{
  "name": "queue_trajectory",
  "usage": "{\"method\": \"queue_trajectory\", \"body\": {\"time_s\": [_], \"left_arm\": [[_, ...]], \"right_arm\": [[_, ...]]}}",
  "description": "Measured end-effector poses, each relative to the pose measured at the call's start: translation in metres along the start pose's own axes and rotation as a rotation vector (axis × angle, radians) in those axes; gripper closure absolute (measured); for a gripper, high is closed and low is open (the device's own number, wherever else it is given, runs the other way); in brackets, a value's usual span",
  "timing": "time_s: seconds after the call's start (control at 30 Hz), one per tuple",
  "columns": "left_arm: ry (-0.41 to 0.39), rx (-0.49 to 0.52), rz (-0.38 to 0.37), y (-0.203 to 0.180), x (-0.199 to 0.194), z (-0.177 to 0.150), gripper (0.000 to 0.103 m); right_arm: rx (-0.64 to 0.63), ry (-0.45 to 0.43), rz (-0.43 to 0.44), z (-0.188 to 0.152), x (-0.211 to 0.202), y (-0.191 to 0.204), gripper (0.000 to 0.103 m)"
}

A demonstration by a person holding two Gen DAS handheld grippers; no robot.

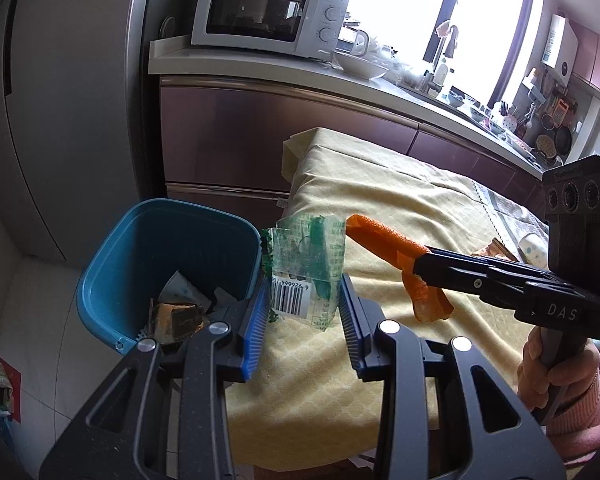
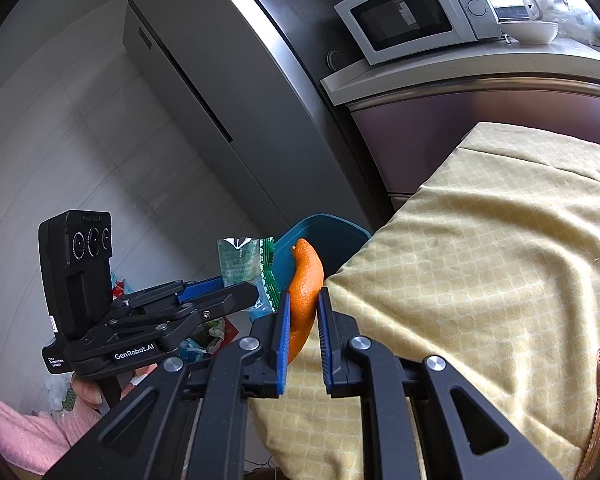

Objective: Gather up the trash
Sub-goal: 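Carry the plastic wrapper in the left gripper and peel in the right to the teal bin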

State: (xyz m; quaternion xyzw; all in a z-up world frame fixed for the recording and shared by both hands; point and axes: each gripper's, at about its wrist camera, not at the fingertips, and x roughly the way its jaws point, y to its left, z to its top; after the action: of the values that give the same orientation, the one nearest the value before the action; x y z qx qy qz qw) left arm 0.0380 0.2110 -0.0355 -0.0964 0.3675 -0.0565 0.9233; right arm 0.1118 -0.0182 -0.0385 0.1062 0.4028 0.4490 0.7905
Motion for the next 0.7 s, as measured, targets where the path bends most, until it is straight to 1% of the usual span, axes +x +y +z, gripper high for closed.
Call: {"method": "queue_trajectory", "body": {"time_s": [0.7], "left_arm": [[-0.011,-0.04,0.056,0.031,0.001,0.006,0.069]], "right_arm": [[-0.06,0.042,0.014,0.017,0.03,0.02,0.091]]}}
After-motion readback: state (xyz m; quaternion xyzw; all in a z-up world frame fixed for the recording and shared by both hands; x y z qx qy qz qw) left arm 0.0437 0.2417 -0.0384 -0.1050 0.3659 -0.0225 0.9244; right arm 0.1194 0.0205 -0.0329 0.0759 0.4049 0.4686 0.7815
